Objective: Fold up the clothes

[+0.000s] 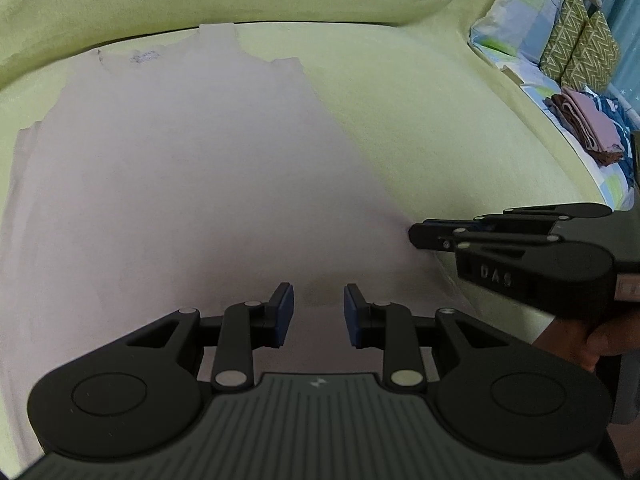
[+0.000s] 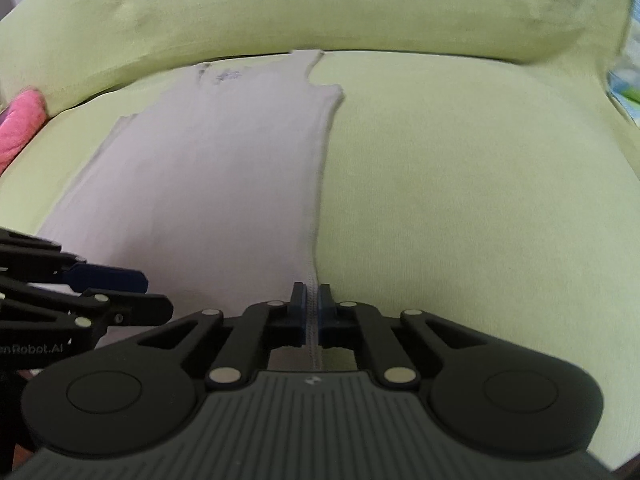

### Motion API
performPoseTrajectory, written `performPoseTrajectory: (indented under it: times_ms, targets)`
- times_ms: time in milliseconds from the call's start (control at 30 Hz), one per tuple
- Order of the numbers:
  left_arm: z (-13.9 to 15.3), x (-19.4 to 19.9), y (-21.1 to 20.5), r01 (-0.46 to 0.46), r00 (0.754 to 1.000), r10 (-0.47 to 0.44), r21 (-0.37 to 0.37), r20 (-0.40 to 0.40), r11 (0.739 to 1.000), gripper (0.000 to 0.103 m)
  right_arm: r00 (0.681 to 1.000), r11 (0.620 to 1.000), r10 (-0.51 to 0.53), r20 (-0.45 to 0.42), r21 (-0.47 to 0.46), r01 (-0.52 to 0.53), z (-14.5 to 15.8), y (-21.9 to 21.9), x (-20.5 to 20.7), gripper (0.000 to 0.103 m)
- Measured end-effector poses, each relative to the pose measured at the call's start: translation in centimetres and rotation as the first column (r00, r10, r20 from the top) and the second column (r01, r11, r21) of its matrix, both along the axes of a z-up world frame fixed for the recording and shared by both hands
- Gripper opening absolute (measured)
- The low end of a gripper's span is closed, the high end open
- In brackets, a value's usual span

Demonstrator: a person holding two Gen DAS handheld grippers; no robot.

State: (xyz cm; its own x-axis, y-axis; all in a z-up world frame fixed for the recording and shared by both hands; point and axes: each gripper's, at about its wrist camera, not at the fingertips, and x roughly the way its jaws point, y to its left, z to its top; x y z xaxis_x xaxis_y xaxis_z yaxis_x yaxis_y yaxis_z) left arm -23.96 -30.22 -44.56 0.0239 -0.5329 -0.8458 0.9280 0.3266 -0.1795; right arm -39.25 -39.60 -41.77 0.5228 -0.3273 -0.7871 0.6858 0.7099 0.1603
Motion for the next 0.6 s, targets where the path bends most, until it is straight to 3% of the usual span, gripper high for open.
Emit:
performPoseTrajectory:
  times_ms: [100,200,267,300,467,600]
  targets:
    - [-0.6,0.4,0.2,-0.012,1.0,0.012,0.013,-0.011,1.0,0.033,0.997,0.997,-0.067,0.033,0.051,0.065,-0.3,-0.6,-0.7,0.001]
    - [-0.7,0.8,0.7,-0.022,1.0,0.022,0.012,-0.015,1.0,0.033,0.999,0.998,-0.048,0.017,0.046,0.048,0.0,-0.5,-0.5,0.004]
    - [-0.7,1.2,0.9,-0.029,1.0,0.029,0.01,-0.011,1.0,0.034,0.999,0.999,-0.036,0.018,0.04,0.035,0.6,-0.8,-0.3,0.027]
    - [-0.6,1.5,0.9,-0.037,0.999,0.037,0.008,-0.015,0.999,0.034,0.998,0.999,-0.044,0.044,0.029,0.042,1.2,-1.3,-0.1,0.031]
    - [-0.3,3.3,0.3,-0.066,0.997,0.066,-0.013,-0.033,0.998,0.034,0.993,0.999,-0.03,0.114,-0.027,0.034,2.9,-5.1,3.7,0.032]
    - [0.2,4.4,-0.9,-0.068,0.997,0.067,-0.04,-0.032,0.997,0.034,0.996,0.999,0.003,0.089,-0.047,0.001,1.9,-8.4,8.3,0.032]
